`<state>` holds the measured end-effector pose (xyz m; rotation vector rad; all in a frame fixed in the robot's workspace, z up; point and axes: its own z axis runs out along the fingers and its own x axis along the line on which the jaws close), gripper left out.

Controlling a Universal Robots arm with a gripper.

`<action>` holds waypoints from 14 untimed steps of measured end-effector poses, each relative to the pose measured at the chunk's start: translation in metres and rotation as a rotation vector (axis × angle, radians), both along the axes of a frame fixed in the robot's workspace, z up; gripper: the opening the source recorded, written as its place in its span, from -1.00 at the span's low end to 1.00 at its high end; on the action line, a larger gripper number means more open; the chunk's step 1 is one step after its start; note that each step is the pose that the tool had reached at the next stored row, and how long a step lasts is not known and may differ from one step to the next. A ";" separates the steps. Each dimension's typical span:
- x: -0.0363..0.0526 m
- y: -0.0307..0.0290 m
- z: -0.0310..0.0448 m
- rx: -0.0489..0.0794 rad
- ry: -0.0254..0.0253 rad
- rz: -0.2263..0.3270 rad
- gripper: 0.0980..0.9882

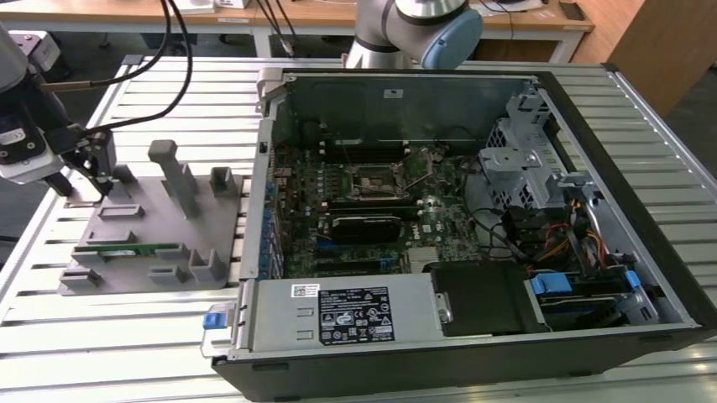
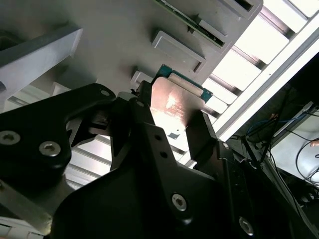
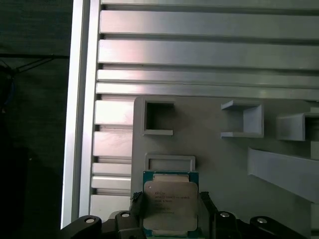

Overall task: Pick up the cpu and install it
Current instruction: 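Pick up the cpu and move it towards the insertion slot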

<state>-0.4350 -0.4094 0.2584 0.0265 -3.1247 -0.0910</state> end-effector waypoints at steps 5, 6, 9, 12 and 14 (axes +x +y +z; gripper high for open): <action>0.0000 0.0001 0.0041 0.001 0.0001 0.000 -0.04; 0.0000 0.0001 0.0048 0.002 0.0001 0.000 -0.04; 0.0000 0.0003 0.0073 0.002 0.0000 0.000 -0.04; 0.0000 0.0005 0.0099 0.002 0.0000 0.000 -0.04; 0.0000 0.0007 0.0117 0.002 -0.0001 0.000 -0.04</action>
